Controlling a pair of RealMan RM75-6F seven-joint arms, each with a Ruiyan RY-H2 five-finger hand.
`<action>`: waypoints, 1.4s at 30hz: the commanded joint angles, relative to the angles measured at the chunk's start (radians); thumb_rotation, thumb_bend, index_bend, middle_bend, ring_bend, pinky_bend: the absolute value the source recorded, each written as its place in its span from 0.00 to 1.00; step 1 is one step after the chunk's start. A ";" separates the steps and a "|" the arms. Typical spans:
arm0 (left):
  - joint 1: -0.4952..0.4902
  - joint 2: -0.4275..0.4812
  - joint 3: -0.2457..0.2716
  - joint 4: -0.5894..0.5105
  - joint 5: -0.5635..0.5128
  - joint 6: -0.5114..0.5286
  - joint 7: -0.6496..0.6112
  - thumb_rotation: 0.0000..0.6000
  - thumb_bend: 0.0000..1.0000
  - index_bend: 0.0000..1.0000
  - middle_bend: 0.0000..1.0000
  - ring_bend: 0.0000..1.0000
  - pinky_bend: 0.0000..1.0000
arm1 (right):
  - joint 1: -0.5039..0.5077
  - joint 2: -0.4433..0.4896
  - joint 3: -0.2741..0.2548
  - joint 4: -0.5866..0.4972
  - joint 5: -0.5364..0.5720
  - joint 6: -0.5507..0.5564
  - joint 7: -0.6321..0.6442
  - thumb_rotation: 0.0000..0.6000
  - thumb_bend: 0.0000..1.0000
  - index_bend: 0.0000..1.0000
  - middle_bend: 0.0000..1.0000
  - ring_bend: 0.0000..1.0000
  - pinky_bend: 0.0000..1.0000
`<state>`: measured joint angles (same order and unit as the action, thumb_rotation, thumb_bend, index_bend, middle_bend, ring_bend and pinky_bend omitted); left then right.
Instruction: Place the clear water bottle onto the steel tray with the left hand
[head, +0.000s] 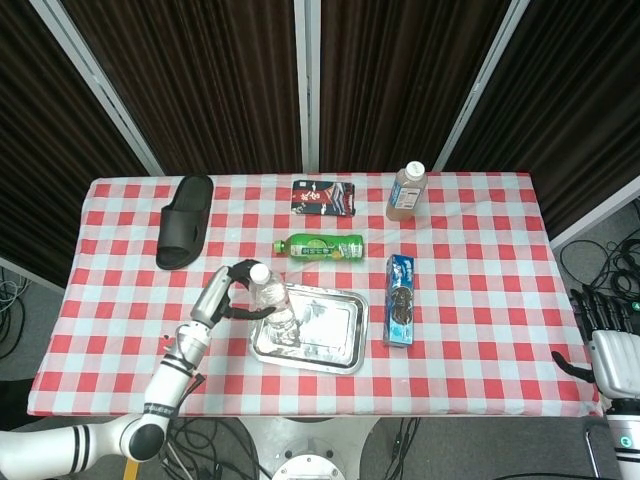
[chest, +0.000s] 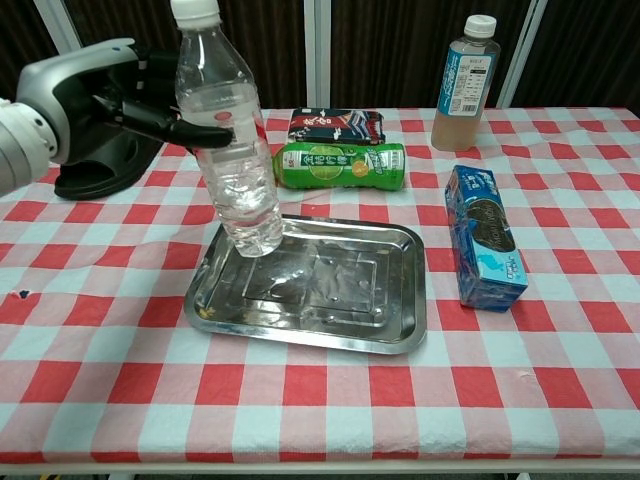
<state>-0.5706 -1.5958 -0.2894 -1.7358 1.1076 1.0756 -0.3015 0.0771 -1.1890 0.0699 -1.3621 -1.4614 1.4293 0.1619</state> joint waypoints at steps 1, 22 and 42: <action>-0.003 -0.067 0.024 0.074 0.049 0.033 0.000 1.00 0.27 0.53 0.60 0.47 0.50 | 0.000 0.001 0.002 0.001 0.003 -0.001 0.003 1.00 0.11 0.00 0.00 0.00 0.00; 0.076 -0.220 0.076 0.282 0.164 0.152 -0.118 1.00 0.27 0.52 0.60 0.47 0.49 | 0.007 -0.001 0.007 0.006 0.019 -0.023 0.006 1.00 0.11 0.00 0.00 0.00 0.00; 0.114 -0.221 0.104 0.278 0.211 0.144 -0.172 1.00 0.07 0.35 0.47 0.36 0.40 | 0.009 -0.001 0.009 0.010 0.035 -0.044 0.021 1.00 0.11 0.00 0.00 0.00 0.00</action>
<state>-0.4630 -1.8231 -0.1926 -1.4502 1.3107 1.2136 -0.4706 0.0861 -1.1896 0.0783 -1.3520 -1.4265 1.3855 0.1832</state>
